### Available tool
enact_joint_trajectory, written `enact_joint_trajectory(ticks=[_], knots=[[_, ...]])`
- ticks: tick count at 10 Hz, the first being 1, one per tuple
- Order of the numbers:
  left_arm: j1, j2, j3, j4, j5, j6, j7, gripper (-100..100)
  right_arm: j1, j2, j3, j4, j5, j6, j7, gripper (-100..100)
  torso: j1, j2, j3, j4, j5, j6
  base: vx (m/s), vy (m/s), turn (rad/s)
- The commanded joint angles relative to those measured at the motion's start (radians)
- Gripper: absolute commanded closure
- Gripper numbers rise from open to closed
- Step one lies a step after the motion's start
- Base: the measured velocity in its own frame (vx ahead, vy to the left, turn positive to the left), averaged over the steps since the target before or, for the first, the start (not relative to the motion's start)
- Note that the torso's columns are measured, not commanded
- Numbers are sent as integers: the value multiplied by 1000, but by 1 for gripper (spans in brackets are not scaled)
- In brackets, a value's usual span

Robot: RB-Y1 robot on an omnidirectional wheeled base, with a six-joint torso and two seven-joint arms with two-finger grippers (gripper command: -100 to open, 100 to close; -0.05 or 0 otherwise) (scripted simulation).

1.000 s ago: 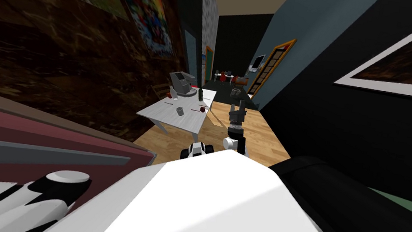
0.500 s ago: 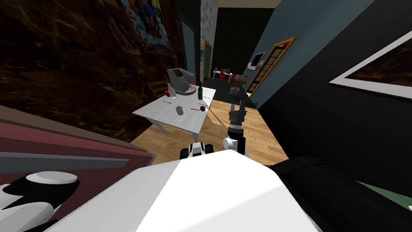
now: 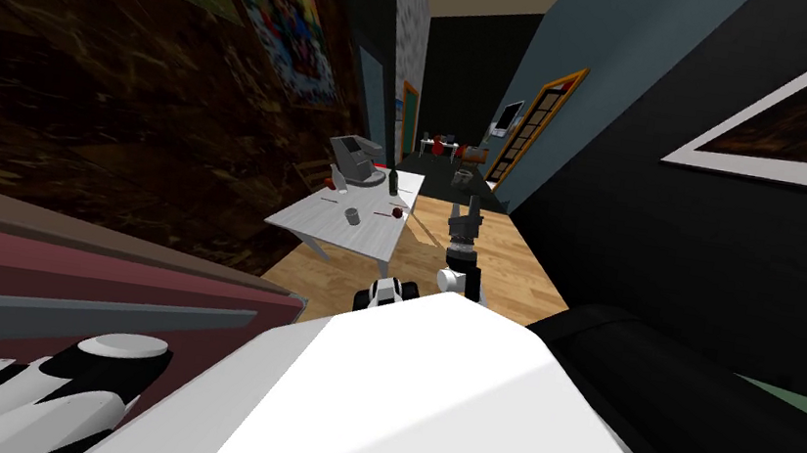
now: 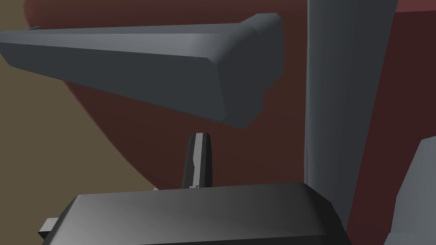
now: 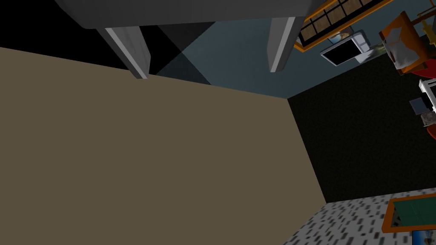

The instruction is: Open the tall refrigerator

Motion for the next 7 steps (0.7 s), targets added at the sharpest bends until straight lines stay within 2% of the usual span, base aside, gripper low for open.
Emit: enact_joint_trajectory(ticks=[1,6,7], knots=[[7,-16,-4,-5,-29,-22,-13,-100,0,0,0,0,0,0,0,0,1,0,-2,1,-2,0,9,-22,-15],[29,-66,-19,-20,-114,-71,-55,-100,0,0,0,0,0,0,0,0,0,-8,-5,-4,2,4,22,-31,-16],[31,-70,-20,-22,-122,-75,-59,-100,0,0,0,0,0,0,0,0,-1,-10,-6,-6,3,7,18,-14,5]])
